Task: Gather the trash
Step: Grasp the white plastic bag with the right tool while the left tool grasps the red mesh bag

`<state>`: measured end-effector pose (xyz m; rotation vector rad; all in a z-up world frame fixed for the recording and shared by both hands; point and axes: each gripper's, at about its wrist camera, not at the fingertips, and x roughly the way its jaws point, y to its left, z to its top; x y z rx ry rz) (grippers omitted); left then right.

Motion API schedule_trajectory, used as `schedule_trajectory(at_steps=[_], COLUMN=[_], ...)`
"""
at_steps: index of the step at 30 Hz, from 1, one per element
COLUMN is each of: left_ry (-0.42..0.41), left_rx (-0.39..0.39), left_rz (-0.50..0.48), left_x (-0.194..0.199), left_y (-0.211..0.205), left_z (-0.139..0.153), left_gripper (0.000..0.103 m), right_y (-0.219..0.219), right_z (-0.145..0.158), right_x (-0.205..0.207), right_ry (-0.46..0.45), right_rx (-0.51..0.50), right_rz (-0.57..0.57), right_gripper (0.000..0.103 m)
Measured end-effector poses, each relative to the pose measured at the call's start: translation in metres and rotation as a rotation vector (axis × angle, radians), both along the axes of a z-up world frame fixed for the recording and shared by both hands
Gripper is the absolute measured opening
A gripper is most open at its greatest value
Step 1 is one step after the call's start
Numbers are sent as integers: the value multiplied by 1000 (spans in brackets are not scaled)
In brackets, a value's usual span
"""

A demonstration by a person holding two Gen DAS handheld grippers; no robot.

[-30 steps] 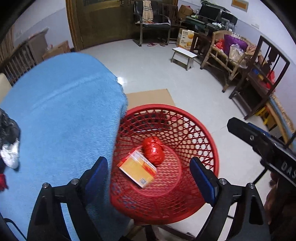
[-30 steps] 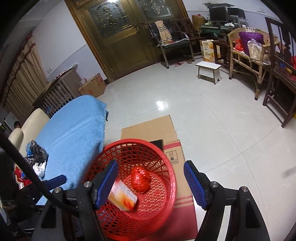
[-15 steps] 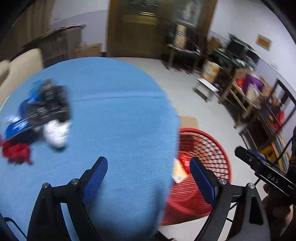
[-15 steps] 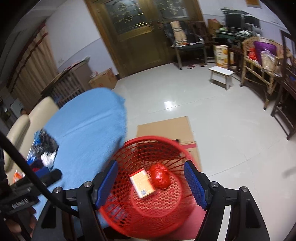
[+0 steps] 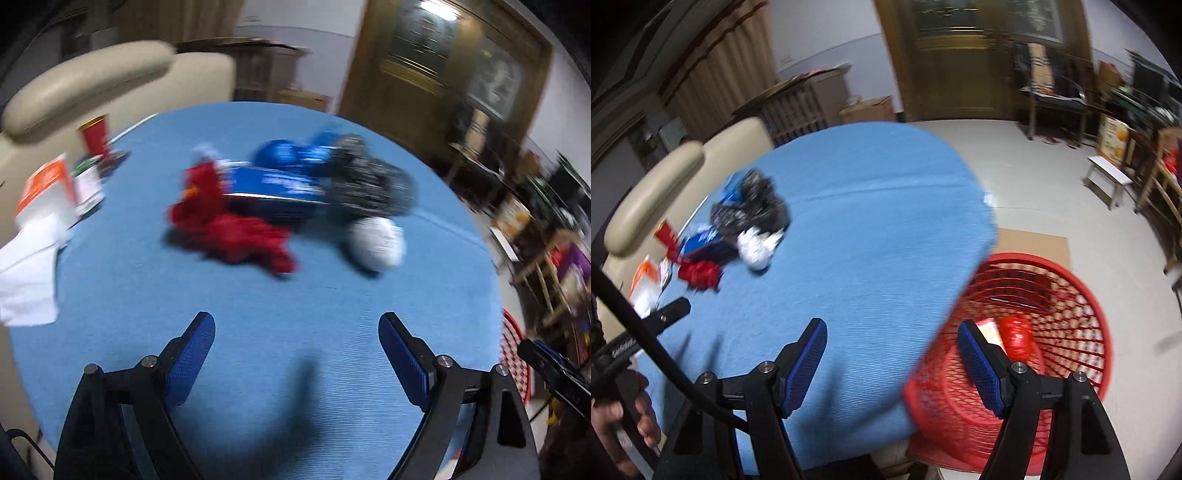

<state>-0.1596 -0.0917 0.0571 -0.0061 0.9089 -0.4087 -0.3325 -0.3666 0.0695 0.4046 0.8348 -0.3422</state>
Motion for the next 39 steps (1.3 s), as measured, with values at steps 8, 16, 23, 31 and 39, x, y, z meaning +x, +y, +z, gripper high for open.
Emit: schedule_trajectory(at_steps=[8,16,23,31,39], left_ry=[21,39,51,87,101], left_rx=[-6,-21,-40,-25,-3], left_rz=[114,151,181,231,253], left_x=[26,40,69,104,117], left_y=[39,48,33,-4,-2], left_z=[-16,-17,-15,-26,-36], left_gripper=[90,90,90,90,58], right_y=[46,77,81,74,71], right_z=[-7,-12,-29,-29,-20], right_x=[69,158,201,193,166], right_ry=[33,31,59,43,9], right_rx=[-14,-47,-37,-35,-18], right_rz=[135,224,258,296,310], right_gripper=[76,76,73,39,39])
